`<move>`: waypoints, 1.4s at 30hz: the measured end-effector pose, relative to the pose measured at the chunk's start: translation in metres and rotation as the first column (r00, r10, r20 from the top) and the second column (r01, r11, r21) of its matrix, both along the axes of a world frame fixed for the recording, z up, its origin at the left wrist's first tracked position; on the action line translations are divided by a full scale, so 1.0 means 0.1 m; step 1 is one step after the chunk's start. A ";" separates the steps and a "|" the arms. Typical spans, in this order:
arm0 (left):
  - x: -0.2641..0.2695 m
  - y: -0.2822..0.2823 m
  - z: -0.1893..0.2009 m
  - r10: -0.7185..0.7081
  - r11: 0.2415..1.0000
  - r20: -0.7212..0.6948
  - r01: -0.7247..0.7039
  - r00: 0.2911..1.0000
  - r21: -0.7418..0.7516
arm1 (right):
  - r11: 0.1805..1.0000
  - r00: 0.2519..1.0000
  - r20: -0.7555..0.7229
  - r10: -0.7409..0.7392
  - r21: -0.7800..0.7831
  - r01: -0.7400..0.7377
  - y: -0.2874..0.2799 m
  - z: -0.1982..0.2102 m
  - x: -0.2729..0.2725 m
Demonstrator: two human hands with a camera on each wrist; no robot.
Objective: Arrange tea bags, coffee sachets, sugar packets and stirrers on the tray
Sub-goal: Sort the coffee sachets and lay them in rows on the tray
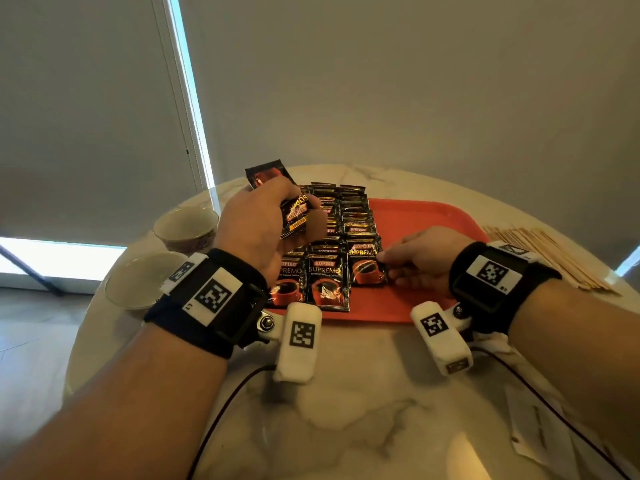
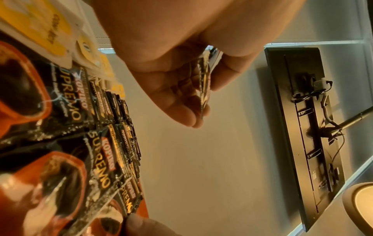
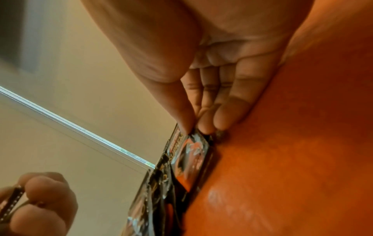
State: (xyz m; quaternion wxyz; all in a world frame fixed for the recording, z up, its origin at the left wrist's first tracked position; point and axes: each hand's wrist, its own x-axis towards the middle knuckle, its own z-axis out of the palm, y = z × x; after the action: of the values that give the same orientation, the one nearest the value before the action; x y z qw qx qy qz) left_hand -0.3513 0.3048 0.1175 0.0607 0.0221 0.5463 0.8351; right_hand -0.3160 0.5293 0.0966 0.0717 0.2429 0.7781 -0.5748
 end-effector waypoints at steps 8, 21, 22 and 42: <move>-0.02 0.00 0.01 0.062 0.998 0.043 -0.061 0.997 -0.009 | 0.999 1.000 0.006 -0.017 0.029 0.017 0.01 -0.02 -0.02; 0.01 0.05 -0.04 -0.051 0.997 -0.081 0.046 0.995 -0.067 | 0.996 0.994 -0.103 -0.043 -0.085 0.034 0.02 -0.03 0.05; 0.01 0.05 -0.05 -0.049 0.997 -0.083 0.044 0.995 -0.064 | 0.996 0.990 -0.135 -0.048 -0.083 0.037 0.00 0.00 0.07; 0.04 0.10 -0.15 -0.342 0.938 -0.160 0.327 0.926 -0.112 | 0.830 0.884 -0.455 -0.105 -0.529 -0.174 -0.21 0.23 0.03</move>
State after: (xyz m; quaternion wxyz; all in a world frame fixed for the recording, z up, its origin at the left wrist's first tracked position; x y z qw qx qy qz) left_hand -0.3469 0.3150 0.1020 0.1546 0.1864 0.5720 0.7837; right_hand -0.3129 0.5079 0.1196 -0.0388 0.0519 0.5753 -0.8154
